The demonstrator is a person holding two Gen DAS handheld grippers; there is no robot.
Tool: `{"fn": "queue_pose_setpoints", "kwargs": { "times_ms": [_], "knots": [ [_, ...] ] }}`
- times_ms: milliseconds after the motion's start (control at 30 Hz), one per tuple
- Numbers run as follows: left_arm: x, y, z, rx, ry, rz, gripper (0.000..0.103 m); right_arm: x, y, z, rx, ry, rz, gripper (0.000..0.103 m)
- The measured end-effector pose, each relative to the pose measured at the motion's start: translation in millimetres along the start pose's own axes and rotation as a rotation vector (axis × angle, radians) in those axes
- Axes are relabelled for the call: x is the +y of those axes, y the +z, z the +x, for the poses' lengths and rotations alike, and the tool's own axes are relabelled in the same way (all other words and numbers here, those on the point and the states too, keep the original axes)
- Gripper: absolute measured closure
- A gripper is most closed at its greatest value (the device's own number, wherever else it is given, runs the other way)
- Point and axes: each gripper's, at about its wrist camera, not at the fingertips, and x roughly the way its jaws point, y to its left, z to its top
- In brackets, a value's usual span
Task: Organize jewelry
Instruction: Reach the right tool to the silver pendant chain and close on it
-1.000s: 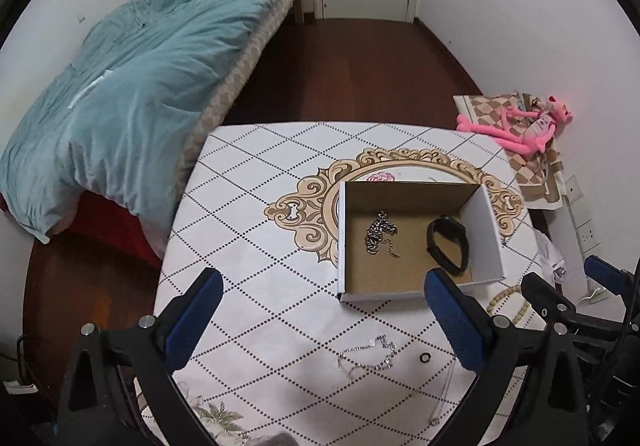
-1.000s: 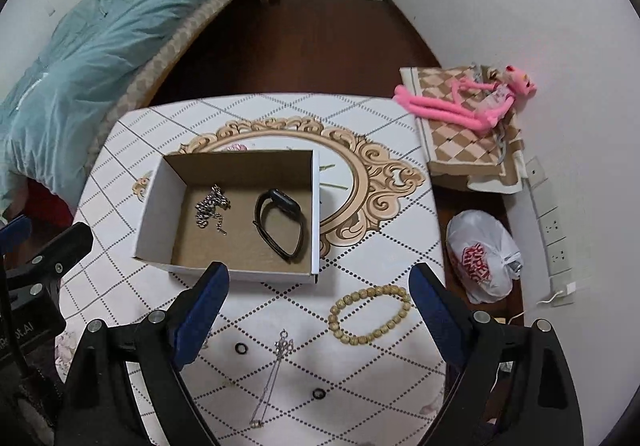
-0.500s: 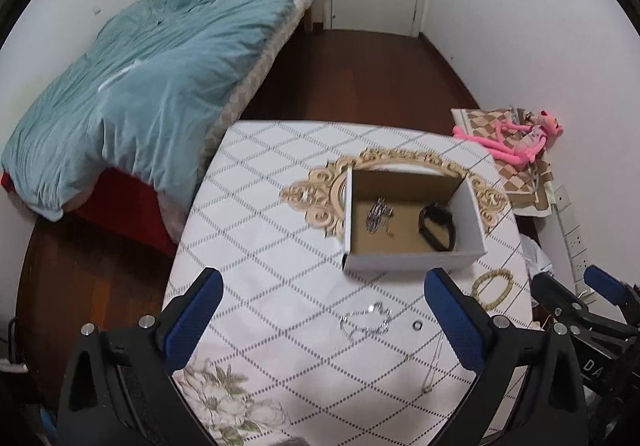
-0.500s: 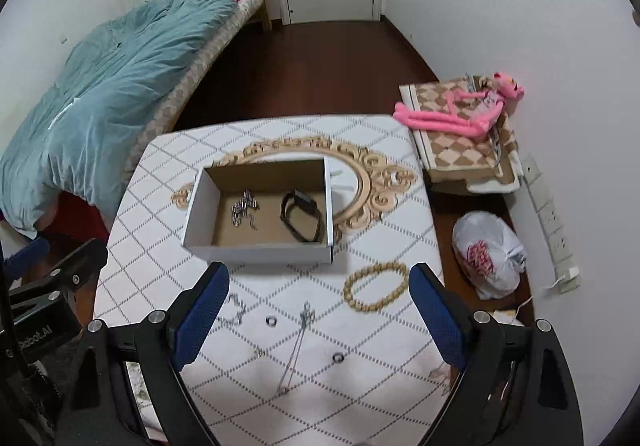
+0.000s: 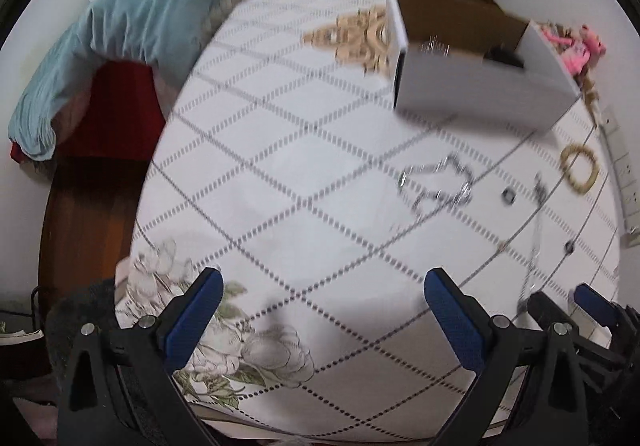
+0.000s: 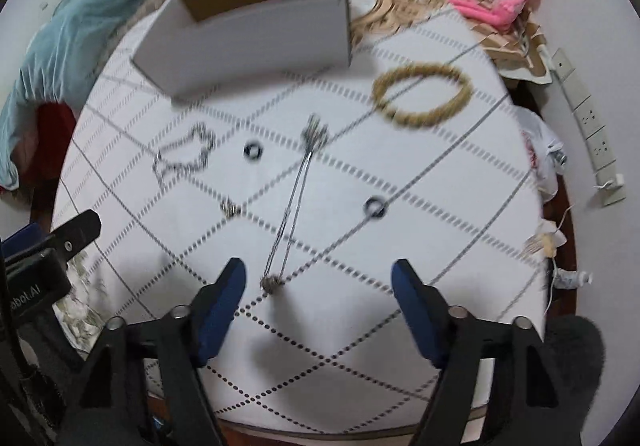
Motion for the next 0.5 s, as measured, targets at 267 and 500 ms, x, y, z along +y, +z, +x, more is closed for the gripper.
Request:
{"fn": "queue_pose_setpoints", "kwargs": {
  "times_ms": [267, 500],
  "knots": [
    [1.2, -6.9, 11.8, 0.034, -0.007, -0.012, 0.000, 19.7, -12.4, 5.3, -0.063, -0.049, -0.067, 0.089],
    [-12.3, -1.5, 13.8, 0.029, -0.060, 0.007, 0.000, -9.8, -5.9, 0.2, -0.090, -0.042, 0.023, 0.092]
  ]
}}
